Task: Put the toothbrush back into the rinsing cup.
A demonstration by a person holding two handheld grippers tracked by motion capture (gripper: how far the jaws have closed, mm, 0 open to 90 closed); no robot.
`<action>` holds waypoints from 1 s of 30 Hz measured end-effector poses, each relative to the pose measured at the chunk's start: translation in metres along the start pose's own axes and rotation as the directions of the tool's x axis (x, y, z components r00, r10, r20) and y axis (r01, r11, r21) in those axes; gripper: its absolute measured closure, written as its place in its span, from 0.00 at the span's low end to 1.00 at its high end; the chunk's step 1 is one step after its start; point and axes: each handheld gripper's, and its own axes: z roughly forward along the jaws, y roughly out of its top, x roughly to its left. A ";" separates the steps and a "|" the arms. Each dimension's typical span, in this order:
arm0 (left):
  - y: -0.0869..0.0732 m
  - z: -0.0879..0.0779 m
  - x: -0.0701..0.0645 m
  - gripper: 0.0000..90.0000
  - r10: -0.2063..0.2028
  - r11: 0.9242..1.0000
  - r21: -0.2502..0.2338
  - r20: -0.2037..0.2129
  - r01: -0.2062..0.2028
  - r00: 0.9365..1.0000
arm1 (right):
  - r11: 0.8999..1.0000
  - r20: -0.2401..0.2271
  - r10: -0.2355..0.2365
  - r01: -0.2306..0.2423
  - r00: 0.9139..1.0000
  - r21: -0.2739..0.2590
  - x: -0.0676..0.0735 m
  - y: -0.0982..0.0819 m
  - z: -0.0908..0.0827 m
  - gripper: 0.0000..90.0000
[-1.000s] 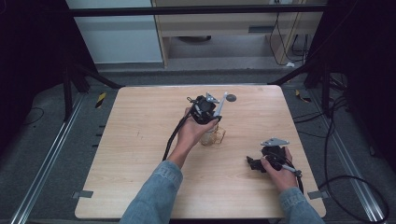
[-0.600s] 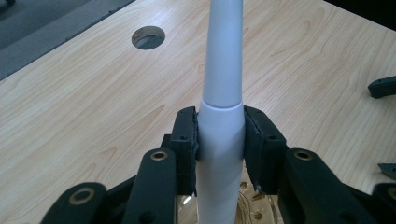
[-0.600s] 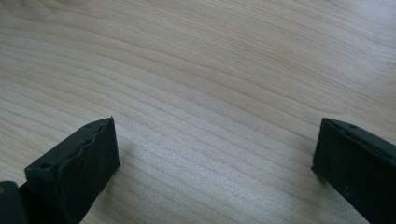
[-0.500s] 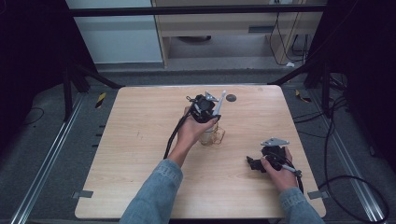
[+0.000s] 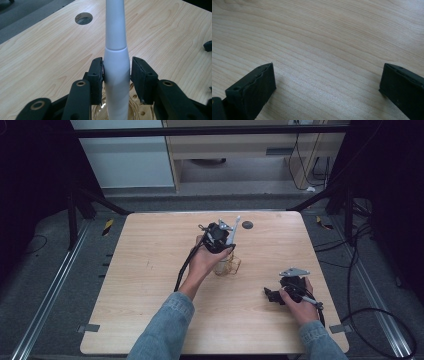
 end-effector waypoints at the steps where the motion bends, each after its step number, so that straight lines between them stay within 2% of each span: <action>1: -0.001 0.000 0.000 0.67 -0.008 1.000 -0.002 0.003 0.008 1.000 | 1.000 0.000 0.000 0.000 1.000 0.000 0.000 0.000 0.000 0.00; 7: -0.003 -0.006 -0.001 0.56 0.002 1.000 -0.014 -0.006 -0.002 1.000 | 1.000 0.000 0.001 -0.001 1.000 0.001 0.000 0.000 0.000 0.00; 11: -0.001 -0.013 -0.004 0.46 0.006 0.999 -0.040 -0.018 -0.007 1.000 | 1.000 0.000 0.000 0.000 1.000 0.000 0.000 0.000 0.000 0.00; 14: 0.001 -0.017 -0.008 0.37 0.025 0.999 -0.048 -0.027 -0.026 0.999 | 1.000 0.000 0.002 -0.002 1.000 0.000 0.000 0.000 0.000 0.00; 19: 0.001 -0.024 -0.013 0.23 0.042 0.997 -0.057 -0.021 -0.044 0.999 | 1.000 0.000 0.003 -0.003 1.000 -0.001 0.000 0.000 0.000 0.00; 22: 0.001 -0.028 -0.014 0.16 0.037 0.997 -0.063 -0.021 -0.039 0.999 | 1.000 0.000 0.001 -0.001 1.000 0.001 0.000 0.000 0.000 0.00; 24: 0.000 -0.030 -0.013 0.12 0.036 0.997 -0.067 -0.028 -0.038 0.999 | 1.000 0.000 0.000 0.000 1.000 0.000 0.000 0.000 0.000 0.00; 30: -0.002 -0.037 -0.016 0.06 0.056 0.995 -0.076 -0.015 -0.057 0.998 | 1.000 0.000 0.002 -0.002 1.000 -0.001 0.000 0.000 0.000 0.00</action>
